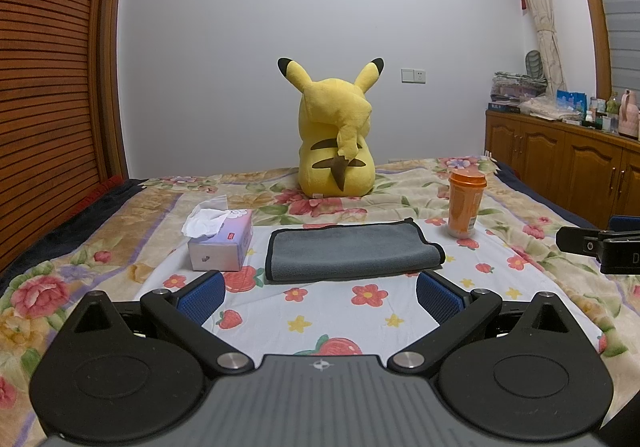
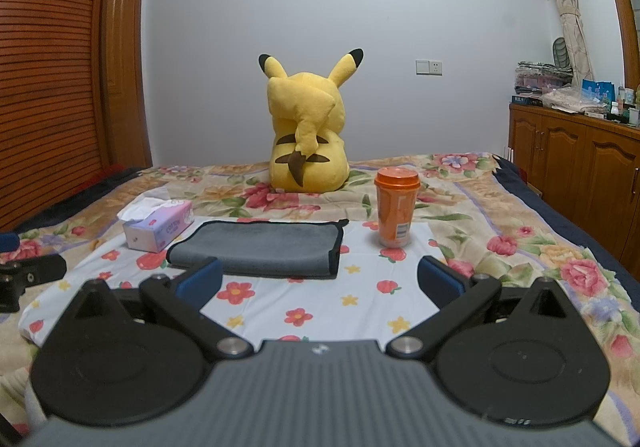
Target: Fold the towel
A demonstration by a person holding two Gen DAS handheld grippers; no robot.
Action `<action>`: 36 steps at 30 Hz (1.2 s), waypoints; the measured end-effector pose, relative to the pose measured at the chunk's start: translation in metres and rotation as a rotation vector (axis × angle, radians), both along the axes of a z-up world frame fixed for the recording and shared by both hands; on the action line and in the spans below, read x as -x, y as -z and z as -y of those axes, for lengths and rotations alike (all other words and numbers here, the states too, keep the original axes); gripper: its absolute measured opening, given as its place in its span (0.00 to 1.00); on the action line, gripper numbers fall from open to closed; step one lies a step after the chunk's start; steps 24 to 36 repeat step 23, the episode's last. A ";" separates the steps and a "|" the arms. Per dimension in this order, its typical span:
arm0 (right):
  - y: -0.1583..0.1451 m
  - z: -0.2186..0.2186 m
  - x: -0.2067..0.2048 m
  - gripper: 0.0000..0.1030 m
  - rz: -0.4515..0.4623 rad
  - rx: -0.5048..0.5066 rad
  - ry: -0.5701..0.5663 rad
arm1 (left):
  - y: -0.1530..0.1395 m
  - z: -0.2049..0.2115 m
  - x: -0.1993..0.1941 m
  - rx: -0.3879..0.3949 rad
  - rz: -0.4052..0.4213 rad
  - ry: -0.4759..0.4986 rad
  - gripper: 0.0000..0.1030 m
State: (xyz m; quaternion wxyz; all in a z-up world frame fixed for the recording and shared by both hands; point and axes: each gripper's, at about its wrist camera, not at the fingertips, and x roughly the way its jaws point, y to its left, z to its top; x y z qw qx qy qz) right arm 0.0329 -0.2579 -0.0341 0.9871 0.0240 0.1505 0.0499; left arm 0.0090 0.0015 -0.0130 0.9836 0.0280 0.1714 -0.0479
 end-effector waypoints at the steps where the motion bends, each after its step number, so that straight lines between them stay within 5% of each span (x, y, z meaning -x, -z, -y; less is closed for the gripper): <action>1: 0.000 0.000 0.000 1.00 0.000 0.000 0.000 | 0.000 0.000 0.000 0.000 0.000 0.000 1.00; 36: 0.000 0.000 0.000 1.00 -0.001 0.000 0.000 | 0.000 0.001 0.001 -0.002 0.001 0.000 1.00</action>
